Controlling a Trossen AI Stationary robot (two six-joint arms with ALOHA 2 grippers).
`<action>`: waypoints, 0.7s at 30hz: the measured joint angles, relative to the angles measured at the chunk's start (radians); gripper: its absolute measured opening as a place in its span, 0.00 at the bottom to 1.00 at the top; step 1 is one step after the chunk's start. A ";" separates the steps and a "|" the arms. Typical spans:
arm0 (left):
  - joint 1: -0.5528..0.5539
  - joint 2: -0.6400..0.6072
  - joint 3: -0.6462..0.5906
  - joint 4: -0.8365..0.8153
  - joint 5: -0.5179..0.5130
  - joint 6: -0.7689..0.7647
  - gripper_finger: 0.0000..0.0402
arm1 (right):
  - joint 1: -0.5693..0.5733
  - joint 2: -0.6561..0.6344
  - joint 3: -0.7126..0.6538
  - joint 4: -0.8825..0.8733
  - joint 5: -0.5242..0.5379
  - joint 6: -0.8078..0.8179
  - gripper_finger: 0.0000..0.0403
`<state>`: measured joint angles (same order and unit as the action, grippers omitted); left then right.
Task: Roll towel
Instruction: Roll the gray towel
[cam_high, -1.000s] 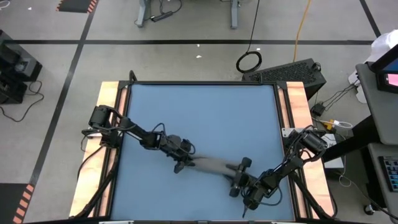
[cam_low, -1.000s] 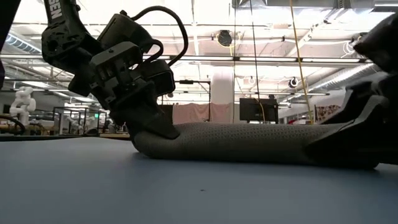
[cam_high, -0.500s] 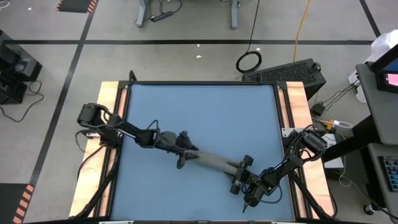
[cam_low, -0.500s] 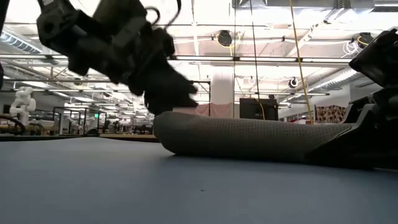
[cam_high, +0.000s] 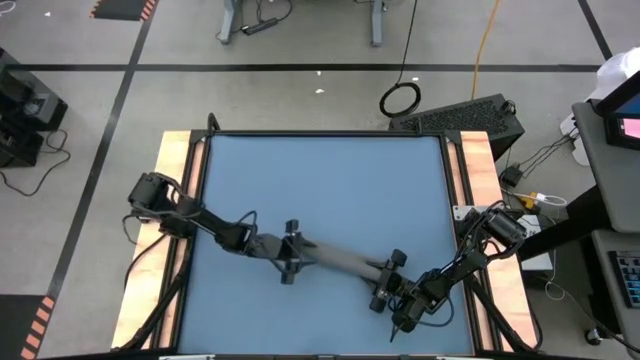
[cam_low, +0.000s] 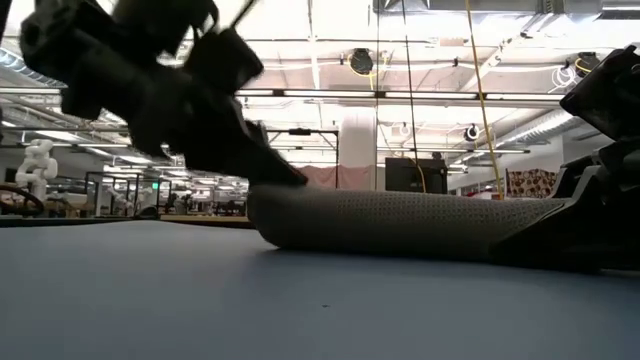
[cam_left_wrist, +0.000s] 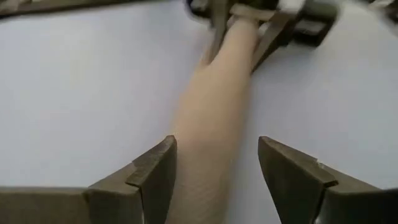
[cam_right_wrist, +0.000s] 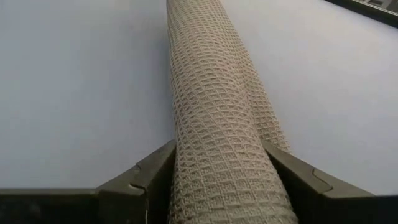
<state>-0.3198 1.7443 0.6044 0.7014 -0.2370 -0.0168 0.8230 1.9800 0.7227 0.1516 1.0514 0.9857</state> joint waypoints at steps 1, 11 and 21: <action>0.010 0.012 0.000 -0.003 0.000 -0.003 0.57 | 0.000 0.000 0.000 0.000 0.000 0.000 0.50; 0.118 0.074 0.000 0.000 0.093 -0.056 0.57 | 0.000 0.000 0.000 0.002 -0.004 -0.002 0.50; 0.152 0.116 0.001 -0.001 0.253 -0.104 0.57 | 0.001 0.001 0.000 0.002 -0.006 -0.002 0.50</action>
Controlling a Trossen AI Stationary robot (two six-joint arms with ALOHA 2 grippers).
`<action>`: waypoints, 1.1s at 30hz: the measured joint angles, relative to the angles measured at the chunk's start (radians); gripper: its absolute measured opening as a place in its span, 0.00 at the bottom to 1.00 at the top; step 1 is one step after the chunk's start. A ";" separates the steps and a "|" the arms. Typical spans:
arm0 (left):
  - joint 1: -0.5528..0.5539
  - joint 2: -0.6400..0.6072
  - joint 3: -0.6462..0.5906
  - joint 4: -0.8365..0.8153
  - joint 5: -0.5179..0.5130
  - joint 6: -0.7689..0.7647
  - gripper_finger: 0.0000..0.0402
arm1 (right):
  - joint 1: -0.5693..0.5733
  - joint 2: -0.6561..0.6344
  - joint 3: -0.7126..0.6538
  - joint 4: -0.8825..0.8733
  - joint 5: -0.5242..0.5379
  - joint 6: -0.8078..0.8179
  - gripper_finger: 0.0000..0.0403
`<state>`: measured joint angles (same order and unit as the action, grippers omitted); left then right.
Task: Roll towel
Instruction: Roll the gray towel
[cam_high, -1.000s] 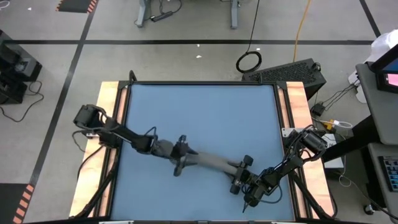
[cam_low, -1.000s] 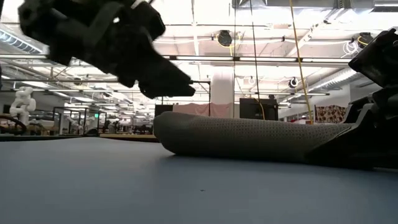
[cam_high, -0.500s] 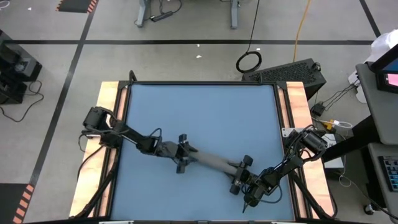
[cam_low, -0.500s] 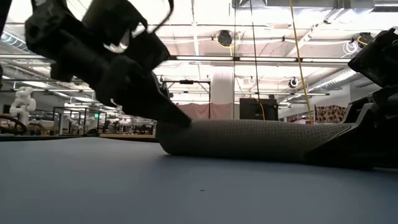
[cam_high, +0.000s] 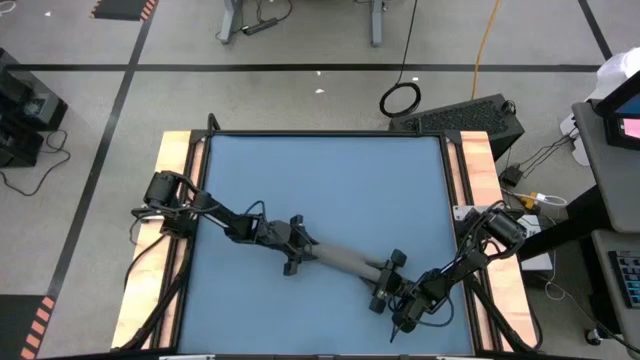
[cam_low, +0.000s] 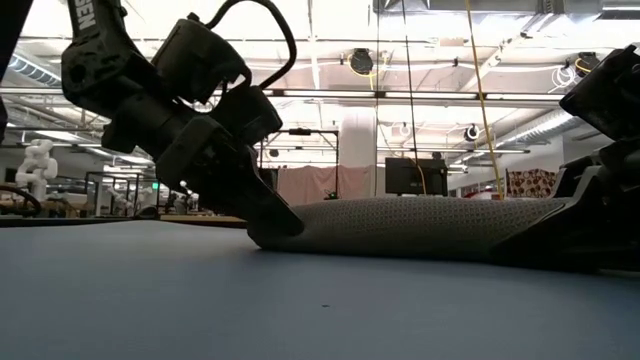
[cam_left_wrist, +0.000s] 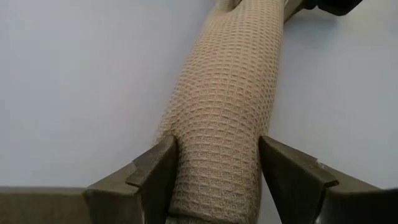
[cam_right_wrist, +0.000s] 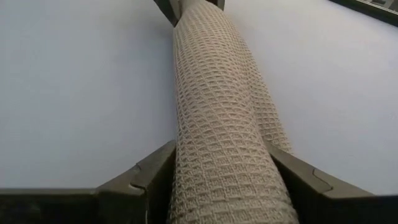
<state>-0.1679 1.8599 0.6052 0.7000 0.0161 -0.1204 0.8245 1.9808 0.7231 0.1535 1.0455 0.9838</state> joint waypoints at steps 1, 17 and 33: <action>0.000 0.000 0.000 -0.001 0.002 -0.002 0.57 | 0.001 0.000 0.000 0.000 -0.005 -0.001 0.50; 0.085 0.000 -0.002 -0.002 0.243 -0.137 0.57 | 0.009 -0.033 0.046 -0.004 -0.069 -0.053 0.71; 0.076 0.000 -0.002 -0.002 0.245 -0.162 0.57 | 0.011 -0.262 0.048 0.008 0.046 -0.107 0.72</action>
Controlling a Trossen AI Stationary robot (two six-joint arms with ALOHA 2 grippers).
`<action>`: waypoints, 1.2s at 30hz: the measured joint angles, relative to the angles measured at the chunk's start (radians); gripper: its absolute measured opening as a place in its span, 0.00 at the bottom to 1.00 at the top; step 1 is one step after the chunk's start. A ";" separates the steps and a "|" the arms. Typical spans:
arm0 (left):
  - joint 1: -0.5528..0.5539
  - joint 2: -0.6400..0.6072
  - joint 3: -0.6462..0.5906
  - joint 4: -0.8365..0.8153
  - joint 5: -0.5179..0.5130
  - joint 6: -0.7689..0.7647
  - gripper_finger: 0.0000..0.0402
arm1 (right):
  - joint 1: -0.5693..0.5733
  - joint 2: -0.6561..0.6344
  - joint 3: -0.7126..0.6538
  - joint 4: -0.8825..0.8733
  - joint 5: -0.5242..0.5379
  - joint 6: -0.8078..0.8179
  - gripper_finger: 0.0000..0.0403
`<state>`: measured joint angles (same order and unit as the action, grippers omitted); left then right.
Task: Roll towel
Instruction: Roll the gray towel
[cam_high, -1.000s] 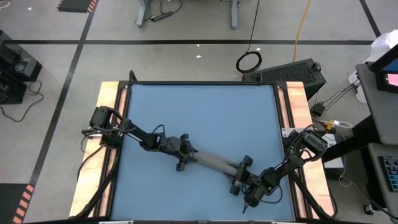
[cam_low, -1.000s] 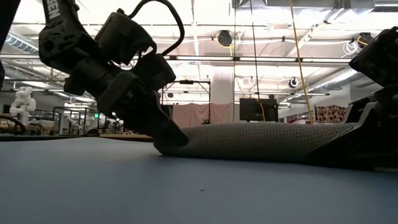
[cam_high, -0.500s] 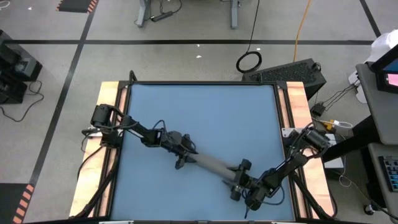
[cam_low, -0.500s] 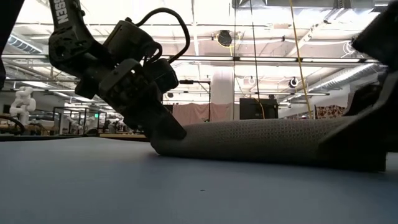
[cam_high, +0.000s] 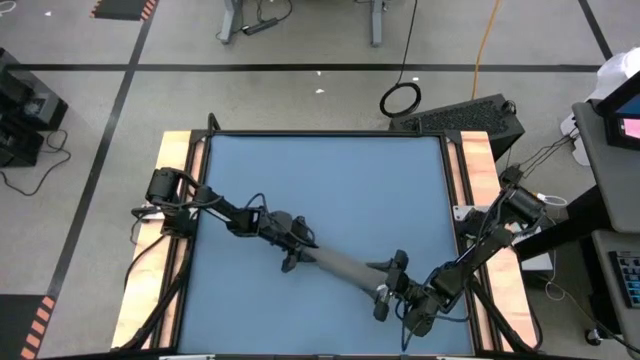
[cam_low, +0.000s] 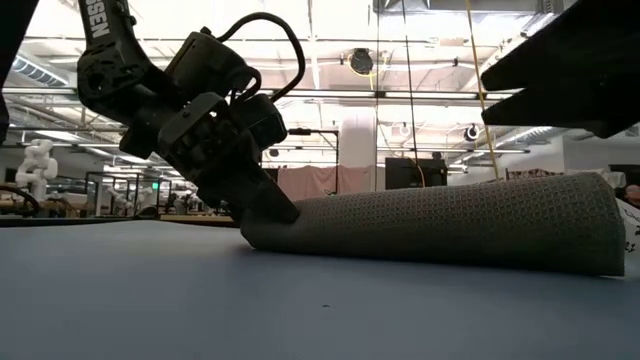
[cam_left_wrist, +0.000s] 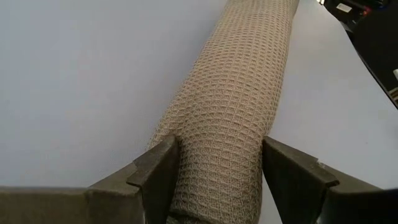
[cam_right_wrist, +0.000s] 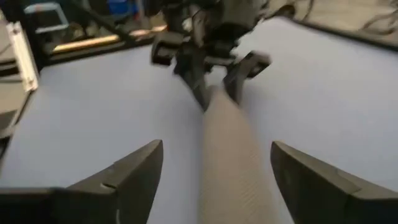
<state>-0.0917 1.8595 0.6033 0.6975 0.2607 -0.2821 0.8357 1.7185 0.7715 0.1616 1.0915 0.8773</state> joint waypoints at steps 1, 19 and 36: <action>0.000 0.000 0.000 0.000 0.000 0.000 0.57 | -0.001 0.001 0.000 0.005 0.024 -0.002 0.70; 0.000 0.001 0.000 0.001 -0.002 0.010 0.57 | -0.064 0.304 0.000 0.333 0.027 0.103 0.03; -0.007 -0.304 -0.004 -0.084 0.027 0.114 0.57 | -0.067 0.375 0.002 0.344 0.027 0.157 0.00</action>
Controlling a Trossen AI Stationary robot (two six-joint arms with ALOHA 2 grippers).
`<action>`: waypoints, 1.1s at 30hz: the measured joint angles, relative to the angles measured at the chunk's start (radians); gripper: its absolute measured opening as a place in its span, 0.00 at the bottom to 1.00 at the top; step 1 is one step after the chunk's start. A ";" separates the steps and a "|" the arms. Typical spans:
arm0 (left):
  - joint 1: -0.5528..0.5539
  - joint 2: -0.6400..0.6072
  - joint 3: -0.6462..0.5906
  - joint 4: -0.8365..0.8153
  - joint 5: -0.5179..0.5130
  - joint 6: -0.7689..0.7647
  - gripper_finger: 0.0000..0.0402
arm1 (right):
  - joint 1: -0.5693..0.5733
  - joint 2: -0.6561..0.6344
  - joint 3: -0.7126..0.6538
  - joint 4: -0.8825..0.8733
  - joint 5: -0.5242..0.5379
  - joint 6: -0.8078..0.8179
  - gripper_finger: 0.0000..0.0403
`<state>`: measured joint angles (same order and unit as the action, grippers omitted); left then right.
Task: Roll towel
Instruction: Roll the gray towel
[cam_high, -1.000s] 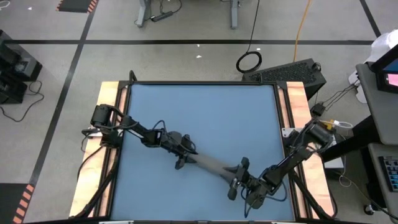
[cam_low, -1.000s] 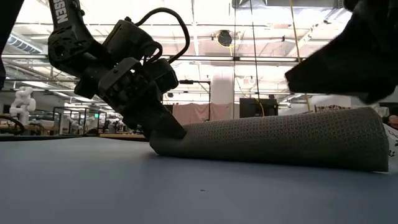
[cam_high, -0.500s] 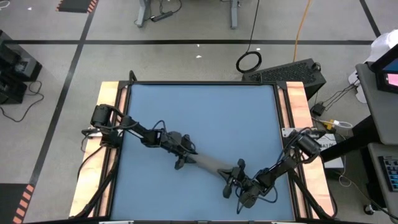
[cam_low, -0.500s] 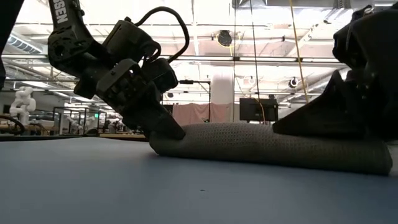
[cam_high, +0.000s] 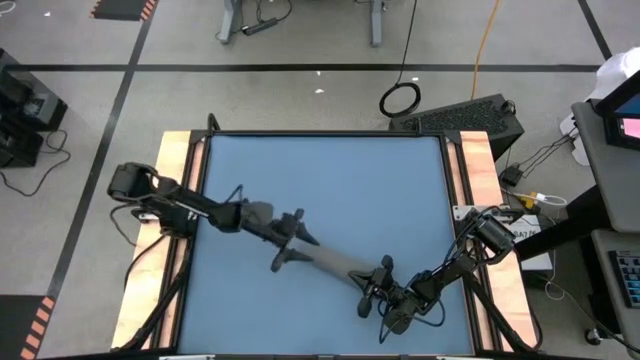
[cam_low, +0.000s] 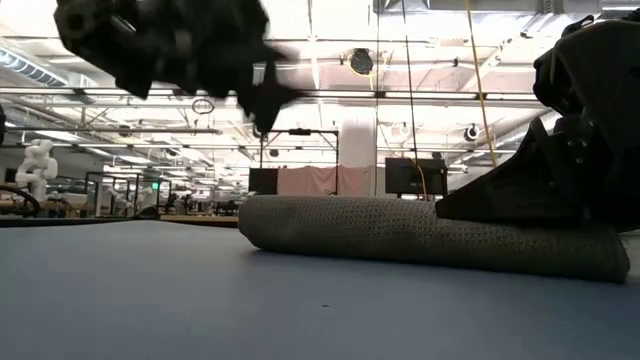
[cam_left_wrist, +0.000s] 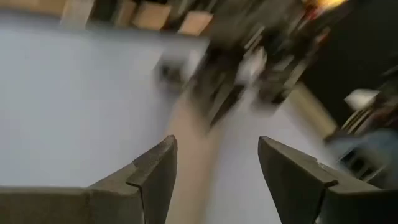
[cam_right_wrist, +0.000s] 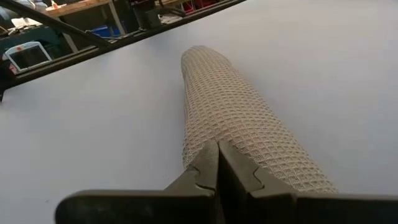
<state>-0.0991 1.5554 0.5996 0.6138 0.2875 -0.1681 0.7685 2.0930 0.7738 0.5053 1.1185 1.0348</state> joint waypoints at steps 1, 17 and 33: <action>-0.020 0.000 0.001 0.080 -0.001 0.012 0.57 | 0.000 0.000 0.000 0.000 -0.001 0.000 0.00; -0.061 0.539 0.123 0.565 -0.093 0.086 0.18 | 0.000 0.002 0.000 0.009 -0.007 -0.030 0.00; 0.020 0.573 0.004 0.944 0.092 -0.112 0.01 | 0.017 -0.015 -0.002 0.029 0.011 -0.058 0.00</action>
<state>-0.0791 2.1283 0.6040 1.5574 0.3798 -0.2805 0.7854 2.0775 0.7719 0.5347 1.1298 0.9763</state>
